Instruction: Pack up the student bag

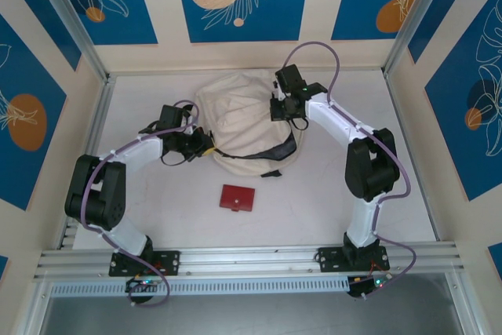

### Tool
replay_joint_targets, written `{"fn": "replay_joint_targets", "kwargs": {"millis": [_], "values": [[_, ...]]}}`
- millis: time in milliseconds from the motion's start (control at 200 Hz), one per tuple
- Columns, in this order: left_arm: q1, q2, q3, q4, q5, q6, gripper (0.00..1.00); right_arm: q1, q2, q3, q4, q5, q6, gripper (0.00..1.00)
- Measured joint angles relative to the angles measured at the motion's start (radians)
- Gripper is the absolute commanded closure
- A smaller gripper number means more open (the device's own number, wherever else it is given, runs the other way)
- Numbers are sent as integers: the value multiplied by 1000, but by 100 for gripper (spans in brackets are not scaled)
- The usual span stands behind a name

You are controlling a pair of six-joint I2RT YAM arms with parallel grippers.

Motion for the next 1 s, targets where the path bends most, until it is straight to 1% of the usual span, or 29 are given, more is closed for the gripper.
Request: {"fn": "replay_joint_targets", "kwargs": {"millis": [265,370,460,500,555,685,725,780,840,920,1000], "values": [[0,0,3,16,7,3,92,-17,-3,-2,132,-58,-55,98],[0,0,8,29,15,3,88,-25,0,-3,176,-73,-70,97],[0,0,10,36,19,3,82,-30,4,-32,237,-73,-79,94],[0,0,10,33,21,4,78,-34,6,-59,270,-71,-80,91],[0,0,10,20,22,4,72,-45,12,-101,306,-71,-79,83],[0,0,10,5,26,5,62,-74,26,-153,298,-76,-56,53],[0,0,9,1,26,9,58,-80,19,-157,278,-77,-40,46],[0,-5,7,-2,26,4,56,-84,-3,-168,256,-79,-33,40],[0,-13,3,-3,26,6,54,-76,-54,-192,227,-76,-20,37],[0,-31,-4,-4,26,3,49,-49,-151,-236,184,-75,-10,37],[0,-53,-13,-5,24,-1,47,10,-260,-279,144,-70,-6,37]]}}
